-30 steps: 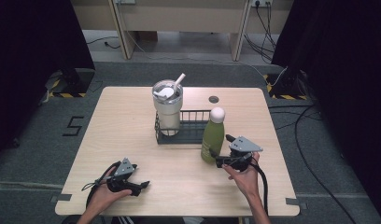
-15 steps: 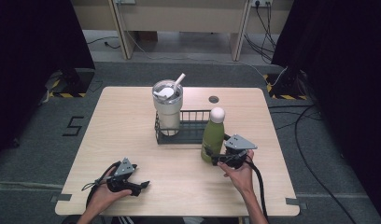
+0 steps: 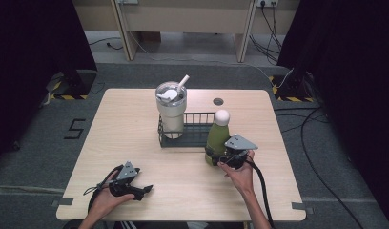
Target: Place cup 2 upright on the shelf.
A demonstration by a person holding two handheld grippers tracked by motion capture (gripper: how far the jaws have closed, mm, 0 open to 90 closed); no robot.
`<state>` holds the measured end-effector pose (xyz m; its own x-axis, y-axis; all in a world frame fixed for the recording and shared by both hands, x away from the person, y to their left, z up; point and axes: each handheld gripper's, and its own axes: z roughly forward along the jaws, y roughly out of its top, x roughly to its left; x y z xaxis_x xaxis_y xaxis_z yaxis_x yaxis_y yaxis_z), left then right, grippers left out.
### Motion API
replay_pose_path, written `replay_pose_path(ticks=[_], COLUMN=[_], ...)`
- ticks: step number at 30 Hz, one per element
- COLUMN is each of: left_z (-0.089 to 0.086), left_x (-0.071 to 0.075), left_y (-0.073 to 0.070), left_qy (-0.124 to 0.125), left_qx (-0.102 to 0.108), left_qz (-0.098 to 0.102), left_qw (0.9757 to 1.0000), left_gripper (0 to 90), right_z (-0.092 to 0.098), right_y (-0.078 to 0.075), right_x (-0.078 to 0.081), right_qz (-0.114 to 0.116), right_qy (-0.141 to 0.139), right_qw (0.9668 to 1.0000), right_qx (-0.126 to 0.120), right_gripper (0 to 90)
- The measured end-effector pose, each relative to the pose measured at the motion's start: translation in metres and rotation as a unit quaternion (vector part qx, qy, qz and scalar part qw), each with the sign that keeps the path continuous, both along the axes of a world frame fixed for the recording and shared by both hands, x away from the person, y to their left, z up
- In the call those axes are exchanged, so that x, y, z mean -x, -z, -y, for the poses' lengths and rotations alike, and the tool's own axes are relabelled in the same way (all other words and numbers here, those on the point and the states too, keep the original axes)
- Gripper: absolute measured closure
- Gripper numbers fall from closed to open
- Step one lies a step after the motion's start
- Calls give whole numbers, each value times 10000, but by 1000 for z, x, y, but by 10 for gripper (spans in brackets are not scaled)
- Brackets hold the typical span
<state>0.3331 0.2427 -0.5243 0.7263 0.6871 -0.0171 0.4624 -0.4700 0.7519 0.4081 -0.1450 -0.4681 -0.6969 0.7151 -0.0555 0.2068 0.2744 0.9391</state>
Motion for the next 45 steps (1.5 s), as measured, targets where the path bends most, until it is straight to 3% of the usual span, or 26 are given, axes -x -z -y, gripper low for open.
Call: replay_pose_path(ticks=[8,16,22,31,45], left_z=[0,0,0,0,0], left_x=[0,0,0,0,0], left_y=[0,0,0,0,0], left_qy=[-1,1,0,1,0], left_qx=[0,0,2,1,2], left_qz=[1,-2,-1,-1,-1], left_qw=[10000,10000,10000,10000,10000], left_gripper=[135,135,135,135,135], right_z=[1,0,4,1,1], right_y=[1,-1,-10,-29,-48], right_x=[-3,0,4,12,9], right_qz=[3,21,75,138,172], right_qy=[2,83,126,39,13], right_qw=[9999,9999,9998,9999,9998], right_qx=[-141,-98,-140,-13,-37], right_gripper=[201,205,206,206,206])
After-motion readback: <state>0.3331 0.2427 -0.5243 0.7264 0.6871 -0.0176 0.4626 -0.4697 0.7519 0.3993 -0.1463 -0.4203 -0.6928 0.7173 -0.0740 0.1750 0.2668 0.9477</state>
